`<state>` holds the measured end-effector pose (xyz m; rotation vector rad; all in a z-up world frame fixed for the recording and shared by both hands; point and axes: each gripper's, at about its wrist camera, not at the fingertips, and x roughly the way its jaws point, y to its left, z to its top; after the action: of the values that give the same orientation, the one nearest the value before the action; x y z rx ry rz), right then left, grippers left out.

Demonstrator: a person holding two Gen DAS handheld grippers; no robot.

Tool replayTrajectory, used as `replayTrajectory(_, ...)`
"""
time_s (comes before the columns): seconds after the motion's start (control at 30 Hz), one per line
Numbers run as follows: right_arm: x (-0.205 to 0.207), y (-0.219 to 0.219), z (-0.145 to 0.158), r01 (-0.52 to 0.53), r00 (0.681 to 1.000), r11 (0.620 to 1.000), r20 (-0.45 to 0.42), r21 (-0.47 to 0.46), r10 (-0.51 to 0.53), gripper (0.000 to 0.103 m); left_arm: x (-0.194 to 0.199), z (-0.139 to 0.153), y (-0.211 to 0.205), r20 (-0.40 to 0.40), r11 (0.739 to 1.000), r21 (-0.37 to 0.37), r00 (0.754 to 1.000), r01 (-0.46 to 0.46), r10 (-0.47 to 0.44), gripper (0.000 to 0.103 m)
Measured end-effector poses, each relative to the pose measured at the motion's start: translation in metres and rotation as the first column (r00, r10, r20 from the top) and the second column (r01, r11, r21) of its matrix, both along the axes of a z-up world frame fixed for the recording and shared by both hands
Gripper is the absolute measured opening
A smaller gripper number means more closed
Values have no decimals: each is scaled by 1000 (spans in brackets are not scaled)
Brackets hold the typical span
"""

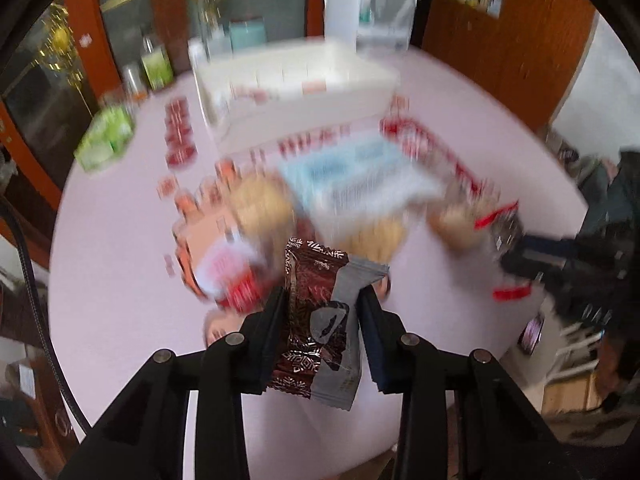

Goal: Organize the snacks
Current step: 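Carry both packets into the white tray and open both tools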

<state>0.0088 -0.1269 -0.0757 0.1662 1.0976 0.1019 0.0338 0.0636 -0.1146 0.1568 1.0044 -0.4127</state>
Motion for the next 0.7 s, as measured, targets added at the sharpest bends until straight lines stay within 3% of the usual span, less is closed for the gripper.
replayTrajectory(0.2, 27, 15, 61, -16, 990, 999, 140, -33, 20, 49, 31, 68, 9, 113, 998, -58, 993, -21, 27, 35)
replayTrajectory(0.4, 74, 19, 125, -18, 968, 996, 247, -85, 39, 49, 66, 129, 5, 236, 996, -83, 971, -20, 39, 35)
replayTrajectory(0.53, 107, 16, 153, -32, 954, 993, 293, -115, 64, 49, 94, 158, -3, 288, 995, -90, 956, -39, 63, 35)
replayTrajectory(0.7, 158, 5, 171, -48, 940, 990, 328, -136, 90, 49, 133, 177, -13, 297, 991, -103, 948, -88, 115, 35)
